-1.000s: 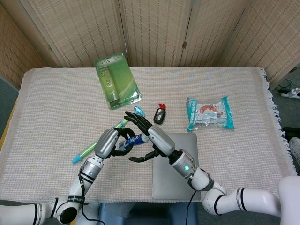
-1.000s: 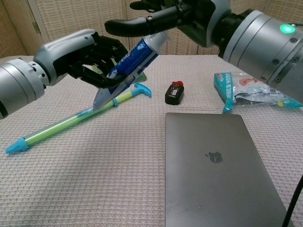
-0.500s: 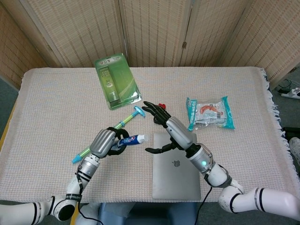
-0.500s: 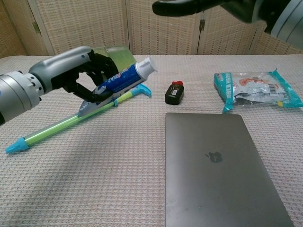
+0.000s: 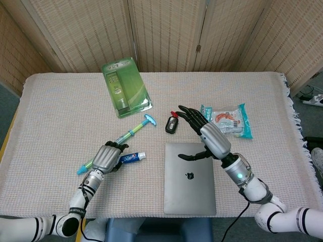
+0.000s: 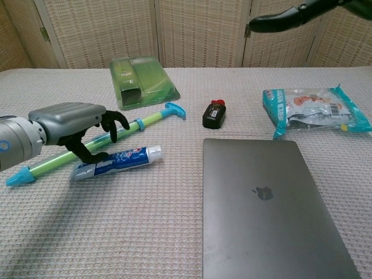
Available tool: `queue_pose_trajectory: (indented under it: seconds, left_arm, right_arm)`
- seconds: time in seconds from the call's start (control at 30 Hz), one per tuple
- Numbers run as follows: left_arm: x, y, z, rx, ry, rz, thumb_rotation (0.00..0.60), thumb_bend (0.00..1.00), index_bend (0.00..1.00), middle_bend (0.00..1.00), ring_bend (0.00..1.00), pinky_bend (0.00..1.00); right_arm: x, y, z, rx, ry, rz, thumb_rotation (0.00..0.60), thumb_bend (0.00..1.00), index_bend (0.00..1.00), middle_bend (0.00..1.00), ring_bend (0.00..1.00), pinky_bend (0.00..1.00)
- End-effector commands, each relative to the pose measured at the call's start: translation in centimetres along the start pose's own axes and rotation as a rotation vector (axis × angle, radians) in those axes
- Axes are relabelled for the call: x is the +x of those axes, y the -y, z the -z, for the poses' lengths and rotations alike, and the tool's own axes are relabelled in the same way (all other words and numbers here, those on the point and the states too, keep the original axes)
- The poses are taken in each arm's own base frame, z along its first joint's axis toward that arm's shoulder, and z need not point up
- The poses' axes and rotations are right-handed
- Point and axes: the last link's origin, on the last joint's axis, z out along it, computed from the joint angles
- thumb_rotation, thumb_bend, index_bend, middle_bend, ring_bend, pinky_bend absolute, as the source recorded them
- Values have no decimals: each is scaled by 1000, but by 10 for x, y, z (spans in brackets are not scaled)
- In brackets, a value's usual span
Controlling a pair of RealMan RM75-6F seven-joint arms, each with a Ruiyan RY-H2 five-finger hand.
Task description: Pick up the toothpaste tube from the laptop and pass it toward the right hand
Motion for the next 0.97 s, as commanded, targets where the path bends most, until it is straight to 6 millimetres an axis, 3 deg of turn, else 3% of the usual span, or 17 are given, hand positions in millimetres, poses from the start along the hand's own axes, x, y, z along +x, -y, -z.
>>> queue_pose_trajectory:
  seconds: [0.03,0.2,0.33,0.53,0.73,0.97]
  left_arm:
    - [6,0,3,8,14,32,600,601,42,238,144,180]
    - [26,17,14,49,-60,114,600,597,19,227,135,136]
    - [49,46,32,100,-169,168,600,598,82,227,143,125]
    - [68,92,68,173,-344,146,600,598,153,232,157,80]
    - [70,127,111,238,-429,130,600,598,185,240,159,69]
    - [56,143,161,287,-457,111,600,598,211,240,159,52]
  right_arm:
    - [9,-10,11,-37,-5,62,499,221,0,0,0,0]
    - [25,-26,36,-112,-11,185,525,222,0,0,0,0]
    - [41,-37,63,-198,-24,318,600,222,0,0,0,0]
    - [56,-50,104,-341,-25,447,600,223,0,0,0,0]
    - [66,-59,144,-438,-45,457,600,223,0,0,0,0]
    - [69,-62,184,-502,-82,457,600,224,0,0,0,0]
